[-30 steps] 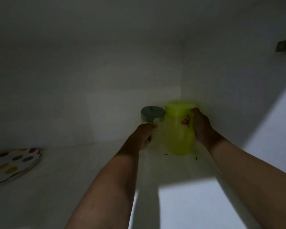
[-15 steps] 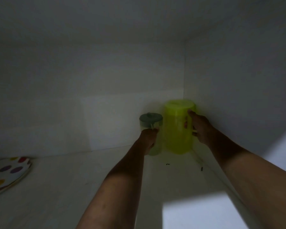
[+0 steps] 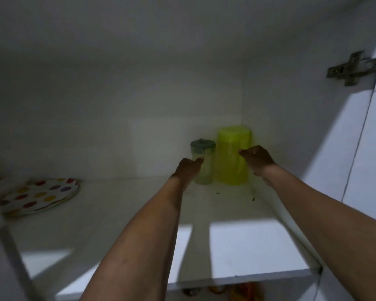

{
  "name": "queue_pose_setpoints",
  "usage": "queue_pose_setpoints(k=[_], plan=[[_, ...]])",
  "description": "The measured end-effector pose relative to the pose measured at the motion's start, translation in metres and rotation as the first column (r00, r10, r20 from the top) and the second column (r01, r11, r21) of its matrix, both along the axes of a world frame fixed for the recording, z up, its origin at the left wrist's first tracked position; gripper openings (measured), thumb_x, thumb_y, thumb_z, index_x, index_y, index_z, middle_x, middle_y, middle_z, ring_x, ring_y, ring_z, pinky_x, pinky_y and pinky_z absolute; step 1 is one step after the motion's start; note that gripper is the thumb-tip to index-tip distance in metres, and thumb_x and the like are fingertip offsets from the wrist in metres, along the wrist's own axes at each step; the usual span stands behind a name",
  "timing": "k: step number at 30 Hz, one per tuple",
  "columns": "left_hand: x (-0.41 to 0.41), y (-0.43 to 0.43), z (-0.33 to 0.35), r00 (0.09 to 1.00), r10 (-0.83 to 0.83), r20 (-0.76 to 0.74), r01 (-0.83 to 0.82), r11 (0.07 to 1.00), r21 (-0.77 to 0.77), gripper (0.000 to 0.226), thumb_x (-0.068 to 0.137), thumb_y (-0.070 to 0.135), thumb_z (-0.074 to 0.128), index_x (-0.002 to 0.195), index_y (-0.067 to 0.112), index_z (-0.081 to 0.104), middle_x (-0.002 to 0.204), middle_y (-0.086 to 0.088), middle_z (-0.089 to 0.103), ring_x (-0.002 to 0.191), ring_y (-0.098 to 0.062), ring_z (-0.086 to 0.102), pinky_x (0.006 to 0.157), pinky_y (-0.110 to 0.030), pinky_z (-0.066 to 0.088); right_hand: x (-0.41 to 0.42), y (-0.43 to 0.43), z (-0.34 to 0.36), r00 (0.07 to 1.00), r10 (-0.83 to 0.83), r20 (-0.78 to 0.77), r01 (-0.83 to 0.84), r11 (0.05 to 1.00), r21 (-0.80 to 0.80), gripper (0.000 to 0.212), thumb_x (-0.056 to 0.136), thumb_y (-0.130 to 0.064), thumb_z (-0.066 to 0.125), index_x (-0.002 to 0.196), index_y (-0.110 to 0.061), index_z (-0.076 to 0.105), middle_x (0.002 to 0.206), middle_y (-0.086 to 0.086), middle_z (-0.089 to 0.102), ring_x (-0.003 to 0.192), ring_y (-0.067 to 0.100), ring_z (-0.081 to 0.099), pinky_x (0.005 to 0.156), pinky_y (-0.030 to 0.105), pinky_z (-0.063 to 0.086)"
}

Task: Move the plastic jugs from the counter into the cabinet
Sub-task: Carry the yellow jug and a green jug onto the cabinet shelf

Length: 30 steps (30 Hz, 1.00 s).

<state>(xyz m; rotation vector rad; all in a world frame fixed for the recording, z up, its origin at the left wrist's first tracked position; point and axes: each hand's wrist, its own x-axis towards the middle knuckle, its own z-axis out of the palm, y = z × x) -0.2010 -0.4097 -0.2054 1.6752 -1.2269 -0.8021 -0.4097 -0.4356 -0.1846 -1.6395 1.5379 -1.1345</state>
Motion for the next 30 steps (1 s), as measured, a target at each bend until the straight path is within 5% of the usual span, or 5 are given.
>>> queue_pose_setpoints(k=[4, 8, 16, 25, 30], plan=[[0.005, 0.086, 0.009, 0.999, -0.032, -0.041, 0.031, 0.999, -0.013, 0.037, 0.099, 0.05, 0.049, 0.105, 0.014, 0.055, 0.111, -0.012, 0.06, 0.098, -0.032, 0.06, 0.082, -0.038, 0.049, 0.021, 0.076, 0.006, 0.992, 0.128, -0.011, -0.128, 0.991, 0.039, 0.029, 0.089, -0.04, 0.064, 0.107, -0.017, 0.064, 0.115, 0.01, 0.066, 0.104, 0.031, 0.066, 0.073, 0.037, 0.052], [0.025, 0.172, 0.011, 0.999, 0.029, -0.028, -0.03, 0.999, -0.043, 0.042, 0.098, 0.047, 0.055, 0.118, 0.011, 0.06, 0.101, -0.006, 0.067, 0.087, -0.026, 0.066, 0.084, -0.037, 0.053, 0.049, 0.15, -0.002, 0.954, 0.3, 0.029, -0.301, 0.953, 0.039, 0.019, 0.089, -0.039, 0.065, 0.093, -0.021, 0.058, 0.103, 0.01, 0.069, 0.089, 0.025, 0.067, 0.077, 0.038, 0.051], [0.126, 0.353, 0.021, 0.971, 0.241, -0.008, -0.241, 0.971, -0.001, 0.042, 0.096, 0.049, 0.056, 0.118, 0.014, 0.063, 0.092, -0.001, 0.068, 0.081, -0.022, 0.067, 0.074, -0.031, 0.048, 0.164, 0.295, 0.014, 0.765, 0.644, -0.029, -0.64, 0.764, 0.085, 0.022, 0.094, -0.028, 0.063, 0.109, -0.012, 0.062, 0.095, 0.006, 0.068, 0.078, 0.017, 0.065, 0.086, 0.043, 0.053], [0.287, 0.608, 0.016, 0.803, 0.596, 0.01, -0.596, 0.802, 0.031, 0.044, 0.094, 0.05, 0.059, 0.115, 0.012, 0.065, 0.099, -0.004, 0.071, 0.082, -0.024, 0.068, 0.077, -0.034, 0.052, 0.374, 0.475, 0.012, 0.468, 0.881, -0.067, -0.876, 0.472, 0.098, 0.01, 0.092, -0.024, 0.062, 0.099, -0.017, 0.061, 0.082, 0.004, 0.065, 0.065, 0.013, 0.063, 0.06, 0.028, 0.046], [0.37, 0.771, -0.003, 0.645, 0.764, 0.01, -0.762, 0.642, 0.082, 0.045, 0.095, 0.048, 0.058, 0.119, 0.01, 0.063, 0.103, -0.005, 0.07, 0.085, -0.025, 0.068, 0.085, -0.038, 0.053, 0.488, 0.591, -0.01, 0.316, 0.948, -0.023, -0.941, 0.317, 0.121, 0.007, 0.092, -0.027, 0.063, 0.094, -0.02, 0.062, 0.077, 0.002, 0.063, 0.066, 0.014, 0.062, 0.064, 0.028, 0.042]])
